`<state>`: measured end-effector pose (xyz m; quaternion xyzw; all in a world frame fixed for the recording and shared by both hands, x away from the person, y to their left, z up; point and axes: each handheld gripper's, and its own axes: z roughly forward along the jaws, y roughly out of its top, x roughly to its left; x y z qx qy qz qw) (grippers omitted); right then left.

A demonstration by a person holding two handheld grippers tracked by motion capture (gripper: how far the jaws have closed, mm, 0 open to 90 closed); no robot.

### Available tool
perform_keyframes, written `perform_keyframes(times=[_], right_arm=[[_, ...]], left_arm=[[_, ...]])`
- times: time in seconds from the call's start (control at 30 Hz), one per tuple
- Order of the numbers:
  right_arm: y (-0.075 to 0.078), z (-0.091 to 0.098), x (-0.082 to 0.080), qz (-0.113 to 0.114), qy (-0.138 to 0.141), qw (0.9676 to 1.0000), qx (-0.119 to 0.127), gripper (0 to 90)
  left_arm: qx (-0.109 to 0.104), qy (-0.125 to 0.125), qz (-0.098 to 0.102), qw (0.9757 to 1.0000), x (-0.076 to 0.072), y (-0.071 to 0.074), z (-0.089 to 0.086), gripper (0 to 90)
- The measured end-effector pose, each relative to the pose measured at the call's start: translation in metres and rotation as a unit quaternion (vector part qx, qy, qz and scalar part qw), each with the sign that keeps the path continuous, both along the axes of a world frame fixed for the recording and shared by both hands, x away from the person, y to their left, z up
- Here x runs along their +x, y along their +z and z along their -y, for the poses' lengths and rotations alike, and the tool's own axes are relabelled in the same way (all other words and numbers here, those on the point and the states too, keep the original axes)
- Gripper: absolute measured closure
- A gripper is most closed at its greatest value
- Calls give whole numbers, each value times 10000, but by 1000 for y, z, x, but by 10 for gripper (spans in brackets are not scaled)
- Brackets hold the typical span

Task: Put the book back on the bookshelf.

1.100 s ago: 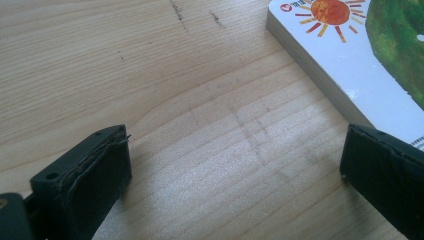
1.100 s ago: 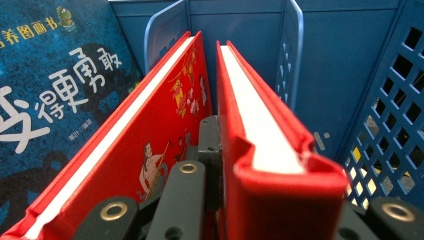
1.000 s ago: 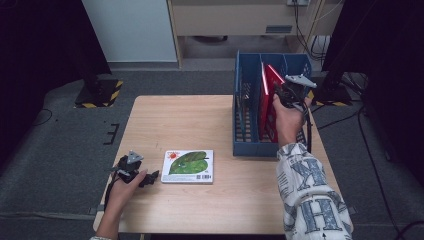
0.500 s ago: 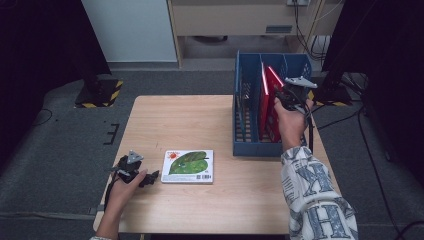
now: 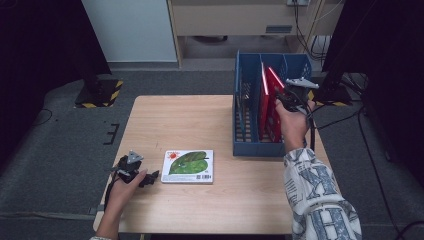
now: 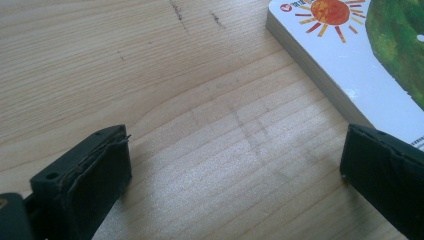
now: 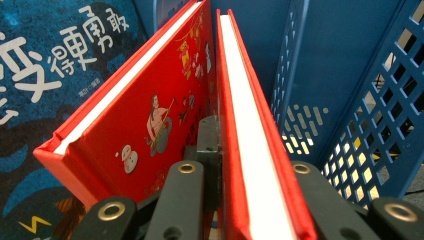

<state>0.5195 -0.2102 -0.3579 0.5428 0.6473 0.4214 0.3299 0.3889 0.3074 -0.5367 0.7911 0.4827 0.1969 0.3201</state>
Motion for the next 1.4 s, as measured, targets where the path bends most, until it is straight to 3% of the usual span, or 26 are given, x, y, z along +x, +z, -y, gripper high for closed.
perform_keyframes(times=[0.8,1.4], right_arm=[[1,0,-8,-116,140,9997,-137,766],[13,-2,-9,-117,343,9992,-189,746]], left_arm=[[-2,1,1,10000,0,0,0,0],[16,-21,-5,10000,0,0,1,0]])
